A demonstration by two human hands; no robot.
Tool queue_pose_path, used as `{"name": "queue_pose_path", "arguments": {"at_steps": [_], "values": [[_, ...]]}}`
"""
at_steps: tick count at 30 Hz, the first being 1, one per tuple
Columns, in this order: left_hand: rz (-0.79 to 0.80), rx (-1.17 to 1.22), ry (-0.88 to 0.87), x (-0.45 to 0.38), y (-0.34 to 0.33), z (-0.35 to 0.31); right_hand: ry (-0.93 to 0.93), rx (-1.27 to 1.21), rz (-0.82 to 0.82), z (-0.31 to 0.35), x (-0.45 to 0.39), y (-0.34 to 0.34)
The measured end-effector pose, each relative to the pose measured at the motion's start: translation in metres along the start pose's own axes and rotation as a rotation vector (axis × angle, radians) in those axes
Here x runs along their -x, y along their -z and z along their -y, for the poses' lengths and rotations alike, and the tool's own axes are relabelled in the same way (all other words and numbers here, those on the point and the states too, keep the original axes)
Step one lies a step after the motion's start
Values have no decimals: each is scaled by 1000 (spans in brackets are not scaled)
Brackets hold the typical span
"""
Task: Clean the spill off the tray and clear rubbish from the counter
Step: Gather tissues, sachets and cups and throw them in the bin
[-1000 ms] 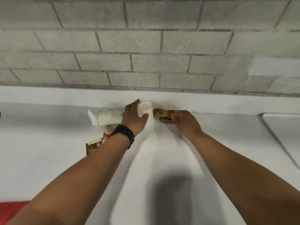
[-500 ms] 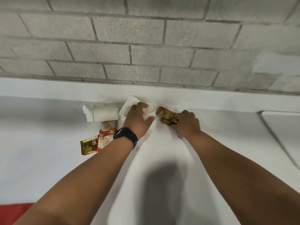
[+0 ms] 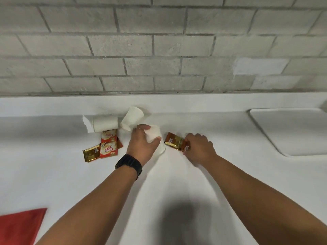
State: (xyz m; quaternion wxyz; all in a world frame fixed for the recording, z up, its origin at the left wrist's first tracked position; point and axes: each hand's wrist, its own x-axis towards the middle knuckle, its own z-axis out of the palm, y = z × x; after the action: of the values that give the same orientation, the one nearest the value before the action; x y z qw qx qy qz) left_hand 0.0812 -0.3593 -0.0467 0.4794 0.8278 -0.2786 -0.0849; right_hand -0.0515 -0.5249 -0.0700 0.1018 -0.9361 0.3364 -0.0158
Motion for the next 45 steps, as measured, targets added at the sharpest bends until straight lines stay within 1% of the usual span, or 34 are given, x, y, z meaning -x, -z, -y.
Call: {"name": "queue_pose_path", "arguments": {"at_steps": [3, 7, 9, 11, 14, 17, 19, 22, 25, 28, 30, 35, 37, 41, 45], "values": [[13, 68, 2, 19, -4, -8, -2, 19, -29, -8, 30, -1], [57, 93, -3, 41, -13, -18, 83, 220, -109, -21, 63, -9], [80, 89, -18, 50, -20, -25, 67, 228, -124, -32, 78, -5], [100, 93, -34, 57, -26, -32, 21, 128, -128, -44, 89, 1], [132, 105, -64, 67, -38, -48, -155, -233, -117, -65, 110, 16], [186, 119, -89, 79, -57, -70, -318, -469, -150, -92, 132, 32], [211, 128, -102, 85, -69, -81, -343, -603, -186, -106, 143, 38], [284, 129, -153, 103, -101, -109, -368, -731, -244, -137, 171, 49], [354, 137, -200, 126, -138, -138, -407, -826, -306, -170, 203, 64], [450, 158, -236, 162, -186, -172, -472, -916, -388, -218, 247, 76], [479, 167, -270, 180, -208, -187, -512, -972, -421, -240, 270, 80], [598, 198, -324, 250, -283, -240, -637, -1020, -504, -327, 351, 92], [658, 203, -360, 281, -313, -262, -692, -1081, -556, -364, 386, 90], [767, 198, -445, 343, -371, -299, -863, -1185, -662, -431, 454, 79], [911, 161, -493, 396, -417, -316, -1087, -1159, -669, -483, 513, 55]]}}
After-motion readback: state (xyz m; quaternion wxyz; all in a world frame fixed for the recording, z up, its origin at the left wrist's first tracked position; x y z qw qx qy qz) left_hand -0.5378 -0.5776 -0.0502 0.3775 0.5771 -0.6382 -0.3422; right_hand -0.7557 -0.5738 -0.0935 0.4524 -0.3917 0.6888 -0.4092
